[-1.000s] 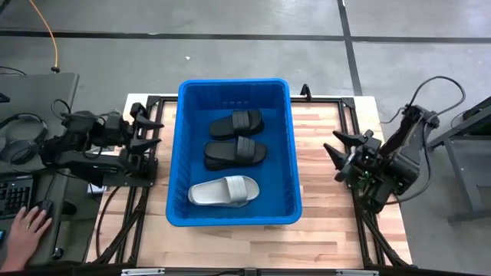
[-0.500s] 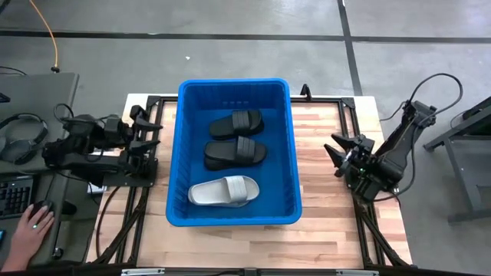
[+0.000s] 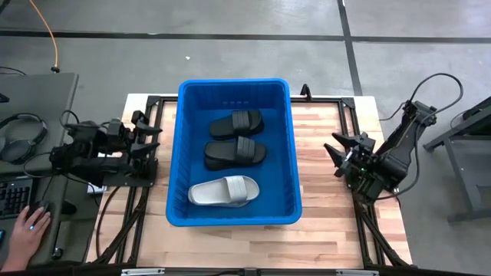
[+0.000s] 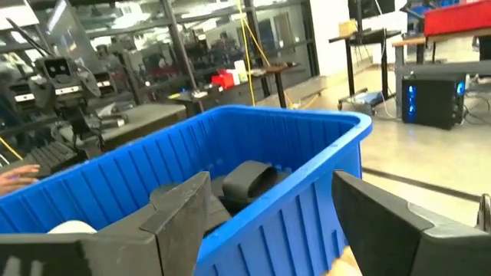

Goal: Pick and place slides into bin
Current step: Return to Home Position

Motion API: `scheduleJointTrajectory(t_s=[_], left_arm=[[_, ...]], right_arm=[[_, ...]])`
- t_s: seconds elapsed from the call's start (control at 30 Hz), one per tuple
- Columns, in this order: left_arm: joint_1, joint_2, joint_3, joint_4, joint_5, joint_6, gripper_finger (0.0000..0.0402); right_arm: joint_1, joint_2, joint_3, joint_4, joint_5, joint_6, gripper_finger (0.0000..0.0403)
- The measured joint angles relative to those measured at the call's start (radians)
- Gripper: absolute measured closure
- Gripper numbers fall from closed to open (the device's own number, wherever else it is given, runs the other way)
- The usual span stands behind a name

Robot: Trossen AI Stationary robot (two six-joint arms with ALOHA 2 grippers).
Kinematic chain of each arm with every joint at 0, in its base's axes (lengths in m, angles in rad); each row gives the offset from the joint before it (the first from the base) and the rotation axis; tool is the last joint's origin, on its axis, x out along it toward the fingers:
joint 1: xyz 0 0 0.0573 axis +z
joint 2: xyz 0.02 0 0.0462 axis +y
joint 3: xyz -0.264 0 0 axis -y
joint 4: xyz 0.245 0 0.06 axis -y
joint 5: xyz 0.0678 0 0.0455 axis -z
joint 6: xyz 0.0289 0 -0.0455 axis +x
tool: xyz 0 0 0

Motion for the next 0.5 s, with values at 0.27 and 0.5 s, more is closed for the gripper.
scheduleJointTrajectory(t_s=[0.27, 0.5], left_arm=[[0.0, 0.002, 0.0, -0.014, 0.001, -0.004, 0.0195], [0.0, 0.002, 0.0, -0.014, 0.001, -0.004, 0.0195]], right_arm=[[0.0, 0.0, 0.006, 0.031, -0.166, 0.024, 0.0142], [-0.002, 0.001, 0.006, 0.052, -0.563, 0.015, 0.0142]])
